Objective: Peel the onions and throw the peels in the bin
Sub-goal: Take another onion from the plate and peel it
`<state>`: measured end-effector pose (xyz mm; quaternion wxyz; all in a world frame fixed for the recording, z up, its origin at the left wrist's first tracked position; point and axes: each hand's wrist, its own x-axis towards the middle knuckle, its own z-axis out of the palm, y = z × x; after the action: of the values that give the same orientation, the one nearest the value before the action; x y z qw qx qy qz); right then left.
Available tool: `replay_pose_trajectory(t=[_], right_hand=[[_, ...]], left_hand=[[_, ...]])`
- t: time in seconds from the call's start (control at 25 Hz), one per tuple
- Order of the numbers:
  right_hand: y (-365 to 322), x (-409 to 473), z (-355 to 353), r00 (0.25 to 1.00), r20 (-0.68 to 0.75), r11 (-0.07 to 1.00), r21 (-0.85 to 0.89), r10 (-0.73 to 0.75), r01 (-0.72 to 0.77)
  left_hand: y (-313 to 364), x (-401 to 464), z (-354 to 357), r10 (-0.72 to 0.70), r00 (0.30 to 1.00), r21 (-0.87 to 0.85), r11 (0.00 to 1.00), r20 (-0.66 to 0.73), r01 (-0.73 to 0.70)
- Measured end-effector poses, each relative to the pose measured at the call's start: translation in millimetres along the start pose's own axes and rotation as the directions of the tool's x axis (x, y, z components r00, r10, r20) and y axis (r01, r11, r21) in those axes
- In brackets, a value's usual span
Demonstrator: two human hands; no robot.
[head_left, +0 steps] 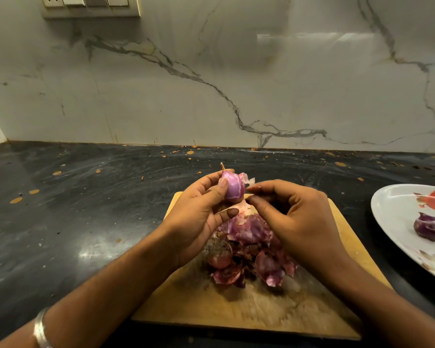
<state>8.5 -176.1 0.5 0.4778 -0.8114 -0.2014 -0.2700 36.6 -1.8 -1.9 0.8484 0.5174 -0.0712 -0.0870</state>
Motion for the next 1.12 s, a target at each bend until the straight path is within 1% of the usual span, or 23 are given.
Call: replay_pose_trajectory(t=[0.12, 0.28, 0.4, 0.64, 0.8, 1.0, 1.12], right_hand=[[3, 3, -1, 0.999, -0.041, 0.999, 0.021, 0.034, -0.033], [5, 6, -2, 0.993, 0.022, 0.989, 0.093, 0.115, -0.117], [7, 6, -2, 0.99, 0.026, 0.979, 0.148, 0.139, -0.141], [8, 7, -1, 0.992, 0.015, 0.986, 0.109, 0.124, -0.125], [5, 6, 2, 0.993, -0.038, 0.992, 0.058, 0.111, -0.109], [3, 3, 4, 0.996, -0.089, 0.998, -0.068, 0.011, -0.017], [4, 3, 5, 0.997, -0.082, 0.998, -0.069, -0.003, -0.003]], left_hand=[[-1, -1, 0, 0.029, 0.999, 0.041, 0.999, 0.043, -0.031], [-3, -3, 0, 0.052, 0.989, 0.048, 0.997, 0.138, -0.059], [-4, -2, 0, 0.044, 0.988, 0.029, 0.998, 0.148, -0.049], [-6, -3, 0, 0.067, 0.993, 0.05, 0.996, 0.101, -0.072], [-9, -5, 3, 0.094, 0.99, 0.095, 0.99, 0.108, -0.104], [-11, -6, 3, 0.087, 0.99, 0.126, 0.987, 0.108, -0.1], [-10, -5, 3, 0.076, 0.992, 0.095, 0.992, 0.1, -0.086]])
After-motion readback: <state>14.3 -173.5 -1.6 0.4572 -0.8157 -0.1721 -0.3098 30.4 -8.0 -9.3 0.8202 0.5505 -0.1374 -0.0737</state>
